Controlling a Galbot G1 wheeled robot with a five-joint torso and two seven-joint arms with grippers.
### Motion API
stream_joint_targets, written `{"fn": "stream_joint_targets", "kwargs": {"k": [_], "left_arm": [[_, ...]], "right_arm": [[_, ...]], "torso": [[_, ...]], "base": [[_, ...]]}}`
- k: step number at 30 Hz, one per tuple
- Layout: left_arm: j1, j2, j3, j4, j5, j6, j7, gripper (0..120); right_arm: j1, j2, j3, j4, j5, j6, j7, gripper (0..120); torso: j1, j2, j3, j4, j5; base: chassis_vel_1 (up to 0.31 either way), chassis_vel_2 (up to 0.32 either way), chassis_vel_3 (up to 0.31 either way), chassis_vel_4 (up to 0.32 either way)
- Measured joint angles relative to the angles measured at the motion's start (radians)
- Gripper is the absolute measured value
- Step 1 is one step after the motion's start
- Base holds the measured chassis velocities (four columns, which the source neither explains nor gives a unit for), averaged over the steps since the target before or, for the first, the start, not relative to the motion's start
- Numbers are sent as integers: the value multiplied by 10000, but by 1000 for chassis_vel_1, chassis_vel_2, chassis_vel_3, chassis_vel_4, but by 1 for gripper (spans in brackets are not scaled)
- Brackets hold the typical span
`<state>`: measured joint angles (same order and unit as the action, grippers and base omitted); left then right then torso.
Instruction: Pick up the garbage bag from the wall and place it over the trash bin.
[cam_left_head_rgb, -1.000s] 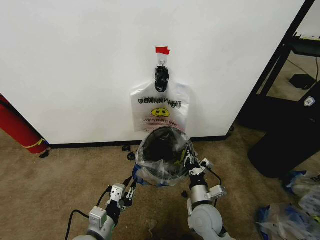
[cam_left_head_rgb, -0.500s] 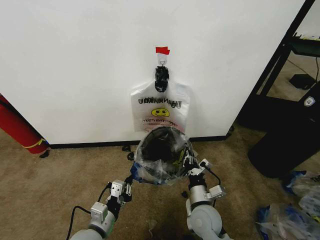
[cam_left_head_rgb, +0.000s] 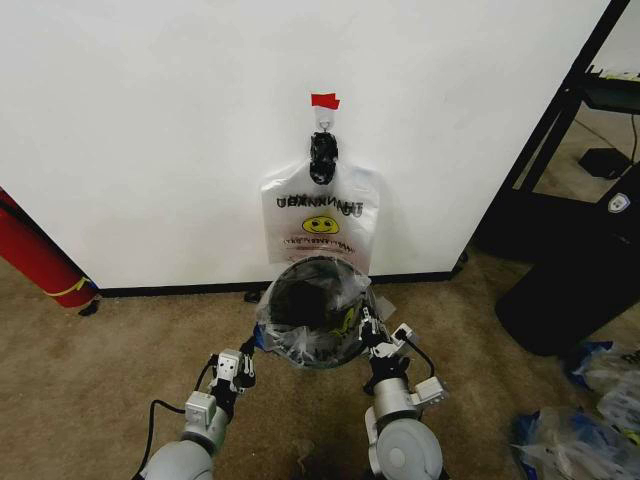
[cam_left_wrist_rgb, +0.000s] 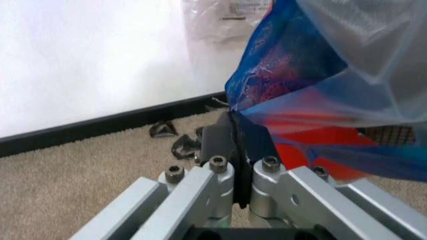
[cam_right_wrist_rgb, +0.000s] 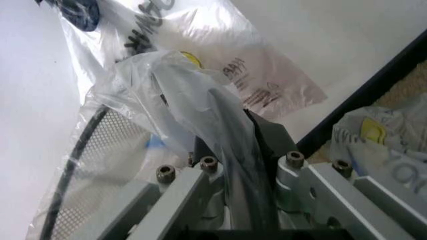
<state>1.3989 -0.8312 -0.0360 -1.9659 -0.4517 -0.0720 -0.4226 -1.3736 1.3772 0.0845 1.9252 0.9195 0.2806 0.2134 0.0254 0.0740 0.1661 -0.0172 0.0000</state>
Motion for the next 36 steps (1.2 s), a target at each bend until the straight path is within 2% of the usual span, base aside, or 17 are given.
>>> {"fn": "stream_joint_targets", "kwargs": {"k": [10,18,23,25,28,30,33,36], "left_arm": [[8,-228,406,54,430,-55,259,0],[-145,-381,437,527,679,-80,280,0],[-196,-438,360,688,780,-391,44,1],[-184,-438,321,661,781,-424,32,4],[-3,-329,132,464,936,-638,136,19],[217,-157,-36,370,1111,-833,468,28],[443,30,-155,358,1325,-1011,780,33],[940,409,-347,446,1800,-1464,1503,48]], "right_arm": [[45,165,-140,-78,546,183,-490,0],[-3,146,-149,-24,786,279,-920,0],[-25,134,-174,3,824,270,-979,0],[-29,129,-181,-7,820,266,-990,0],[-33,114,-189,-84,790,259,-1012,0],[-3,106,-160,-131,788,256,-1000,0],[52,104,-111,-195,792,255,-961,0],[207,101,64,-343,936,217,-862,0]], "torso": [[0,0,0,1,0],[0,0,0,1,0],[0,0,0,0,-1],[0,0,0,1,-1],[0,0,0,0,-1],[0,0,0,0,-1],[0,0,0,2,0],[0,0,0,1,-1]], "base": [[0,0,0,0],[0,0,0,0],[0,0,0,0],[0,0,0,0],[0,0,0,0],[0,0,0,0],[0,0,0,0],[0,0,0,0]]}}
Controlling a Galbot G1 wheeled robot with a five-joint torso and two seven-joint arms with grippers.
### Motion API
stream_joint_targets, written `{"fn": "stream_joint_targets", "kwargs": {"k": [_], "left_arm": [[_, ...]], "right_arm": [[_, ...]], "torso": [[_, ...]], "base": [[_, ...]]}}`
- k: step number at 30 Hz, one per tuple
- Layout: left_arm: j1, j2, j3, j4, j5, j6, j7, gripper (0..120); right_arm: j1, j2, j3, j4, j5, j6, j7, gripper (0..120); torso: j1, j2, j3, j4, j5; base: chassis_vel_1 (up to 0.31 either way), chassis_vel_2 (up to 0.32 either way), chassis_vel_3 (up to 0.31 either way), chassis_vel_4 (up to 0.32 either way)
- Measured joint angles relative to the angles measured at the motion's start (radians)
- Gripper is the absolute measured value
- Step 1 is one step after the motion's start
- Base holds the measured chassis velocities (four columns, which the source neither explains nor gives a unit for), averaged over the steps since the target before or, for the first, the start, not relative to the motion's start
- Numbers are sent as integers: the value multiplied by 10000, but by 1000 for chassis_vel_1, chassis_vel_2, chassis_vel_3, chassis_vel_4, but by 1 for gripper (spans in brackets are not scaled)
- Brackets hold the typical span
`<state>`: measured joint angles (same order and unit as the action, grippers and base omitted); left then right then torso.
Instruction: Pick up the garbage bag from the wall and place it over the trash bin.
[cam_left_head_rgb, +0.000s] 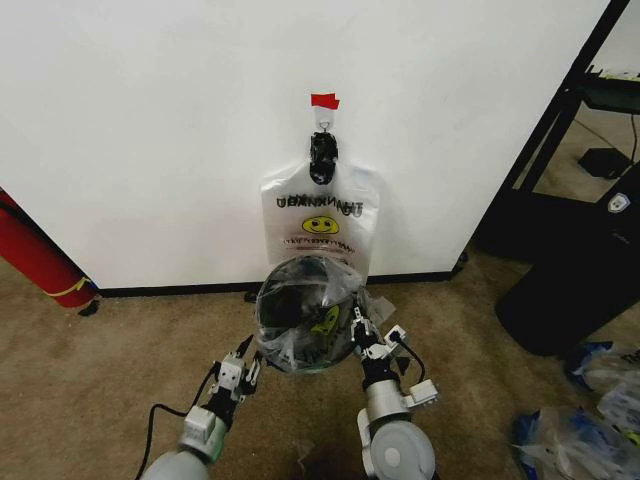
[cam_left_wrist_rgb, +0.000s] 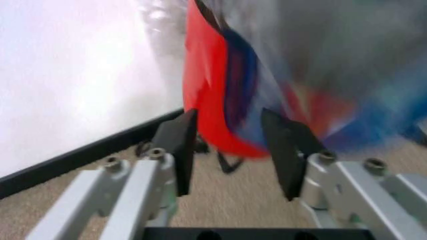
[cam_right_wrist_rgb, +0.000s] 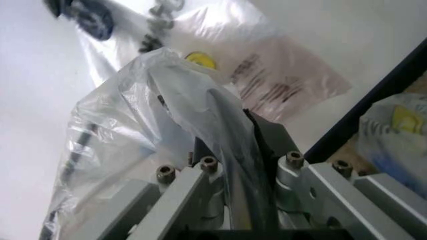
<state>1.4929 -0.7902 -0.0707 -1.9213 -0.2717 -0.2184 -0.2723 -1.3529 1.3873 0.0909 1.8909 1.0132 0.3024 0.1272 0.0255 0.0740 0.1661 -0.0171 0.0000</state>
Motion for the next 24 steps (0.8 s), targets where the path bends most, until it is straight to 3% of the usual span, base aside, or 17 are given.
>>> {"fn": "stream_joint_targets", "kwargs": {"k": [6,9,12,16,24], "left_arm": [[472,189,-493,26,282,-1387,1701,68],[423,105,-911,35,788,-1784,1793,80],[176,6,-1165,245,1255,-1652,921,88],[-469,-204,-1246,836,1555,-627,-1377,100],[-706,-475,-1201,916,1323,-152,-1973,100]], "right_arm": [[124,6,225,-92,326,-113,384,0],[68,-5,227,234,568,-433,1018,0],[33,-41,168,553,626,-749,1659,0],[89,-162,112,1021,561,-1467,3080,0],[380,-148,203,957,294,-2858,4755,0]], "torso": [[0,0,0,0,0],[0,0,0,-1,0],[0,0,0,-1,1],[0,0,0,-2,-1],[0,0,0,-1,1]], "base": [[0,0,0,0],[0,0,0,0],[0,0,0,0],[0,0,0,0],[0,0,0,0]]}}
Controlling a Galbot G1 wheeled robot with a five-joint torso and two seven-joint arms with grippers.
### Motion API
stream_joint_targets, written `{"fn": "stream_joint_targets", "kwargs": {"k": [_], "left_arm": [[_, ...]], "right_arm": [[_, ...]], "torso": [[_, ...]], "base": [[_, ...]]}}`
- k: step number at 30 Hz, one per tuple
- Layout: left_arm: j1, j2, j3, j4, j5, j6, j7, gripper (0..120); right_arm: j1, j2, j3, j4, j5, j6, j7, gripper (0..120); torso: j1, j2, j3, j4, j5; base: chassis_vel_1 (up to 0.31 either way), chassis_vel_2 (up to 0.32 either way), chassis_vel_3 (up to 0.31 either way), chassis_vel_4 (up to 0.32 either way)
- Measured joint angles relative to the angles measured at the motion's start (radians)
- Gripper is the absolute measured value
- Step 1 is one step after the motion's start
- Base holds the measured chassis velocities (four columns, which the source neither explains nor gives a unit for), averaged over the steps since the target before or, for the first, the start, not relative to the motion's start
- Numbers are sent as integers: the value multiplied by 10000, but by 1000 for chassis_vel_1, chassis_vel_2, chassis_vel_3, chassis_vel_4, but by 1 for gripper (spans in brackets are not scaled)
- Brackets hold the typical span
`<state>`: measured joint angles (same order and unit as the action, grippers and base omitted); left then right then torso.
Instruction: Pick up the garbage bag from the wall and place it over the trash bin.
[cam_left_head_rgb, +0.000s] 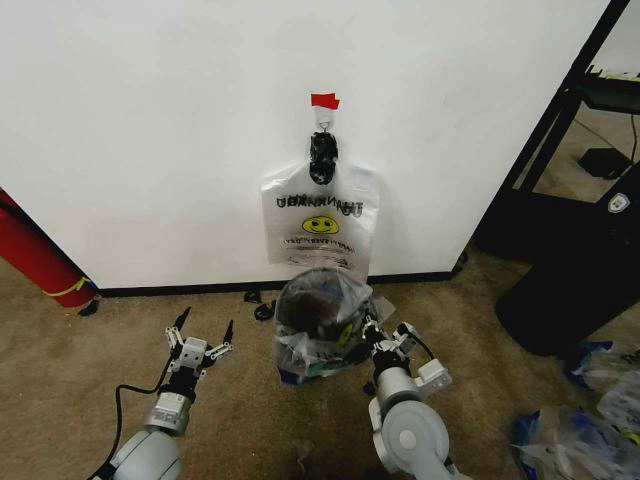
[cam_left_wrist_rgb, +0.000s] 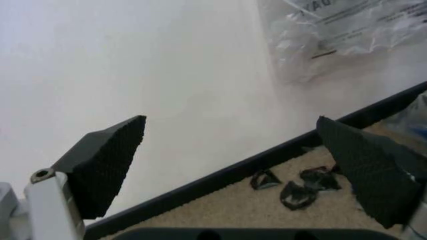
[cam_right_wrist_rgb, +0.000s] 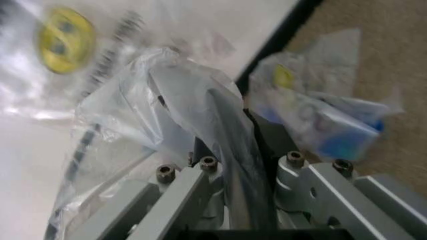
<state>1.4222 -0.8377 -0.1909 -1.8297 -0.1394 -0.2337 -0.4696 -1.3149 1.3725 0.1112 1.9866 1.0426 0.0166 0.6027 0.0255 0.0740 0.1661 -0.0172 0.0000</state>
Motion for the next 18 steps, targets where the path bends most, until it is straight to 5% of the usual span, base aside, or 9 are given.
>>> {"fn": "stream_joint_targets", "kwargs": {"k": [18], "left_arm": [[132,-110,175,-93,11,2,75,100]], "right_arm": [[-2,-13,-22,-400,-828,-1073,294,0]], "torso": [[0,0,0,1,0]], "base": [[0,0,0,0]]}}
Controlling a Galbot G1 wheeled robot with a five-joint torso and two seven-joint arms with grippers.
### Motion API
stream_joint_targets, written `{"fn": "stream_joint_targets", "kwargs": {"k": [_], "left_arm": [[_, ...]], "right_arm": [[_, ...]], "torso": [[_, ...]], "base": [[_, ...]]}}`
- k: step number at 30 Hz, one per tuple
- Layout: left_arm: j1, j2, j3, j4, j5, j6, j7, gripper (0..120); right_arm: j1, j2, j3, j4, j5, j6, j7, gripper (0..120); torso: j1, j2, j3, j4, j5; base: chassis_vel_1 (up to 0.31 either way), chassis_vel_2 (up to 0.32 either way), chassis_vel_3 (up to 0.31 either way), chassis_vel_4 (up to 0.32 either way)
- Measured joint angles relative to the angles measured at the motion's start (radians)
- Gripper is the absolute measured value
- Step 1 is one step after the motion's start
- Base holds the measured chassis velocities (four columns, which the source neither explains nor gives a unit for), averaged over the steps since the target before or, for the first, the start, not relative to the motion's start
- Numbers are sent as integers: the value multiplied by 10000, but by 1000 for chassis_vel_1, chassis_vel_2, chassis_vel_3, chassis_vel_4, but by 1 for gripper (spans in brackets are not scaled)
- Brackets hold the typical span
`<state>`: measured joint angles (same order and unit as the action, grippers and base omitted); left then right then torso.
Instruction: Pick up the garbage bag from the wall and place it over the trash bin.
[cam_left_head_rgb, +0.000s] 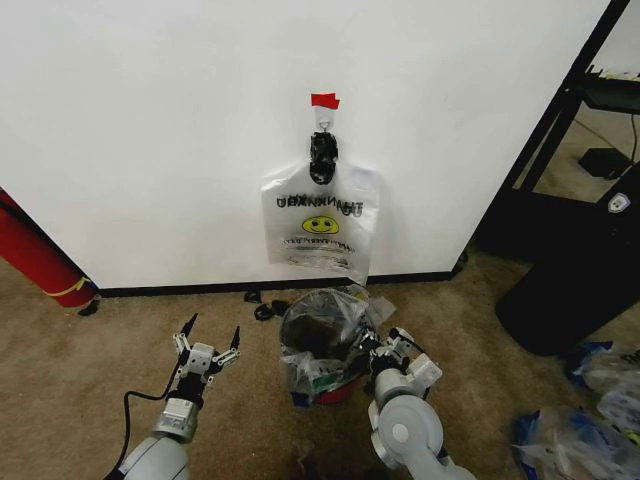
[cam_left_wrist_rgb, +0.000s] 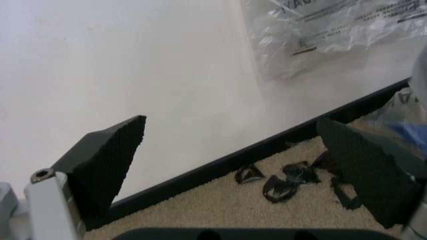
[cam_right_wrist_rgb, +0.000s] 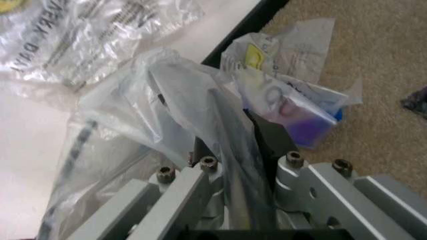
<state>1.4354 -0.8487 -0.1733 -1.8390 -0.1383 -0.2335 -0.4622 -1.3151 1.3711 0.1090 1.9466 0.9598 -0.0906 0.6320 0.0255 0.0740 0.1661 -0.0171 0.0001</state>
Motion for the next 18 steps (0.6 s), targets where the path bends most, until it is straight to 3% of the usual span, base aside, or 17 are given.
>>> {"fn": "stream_joint_targets", "kwargs": {"k": [18], "left_arm": [[136,-45,53,-47,155,-89,28,100]], "right_arm": [[-429,-486,307,239,31,-892,-59,0]], "torso": [[0,0,-1,-2,-1]], "base": [[0,0,0,0]]}}
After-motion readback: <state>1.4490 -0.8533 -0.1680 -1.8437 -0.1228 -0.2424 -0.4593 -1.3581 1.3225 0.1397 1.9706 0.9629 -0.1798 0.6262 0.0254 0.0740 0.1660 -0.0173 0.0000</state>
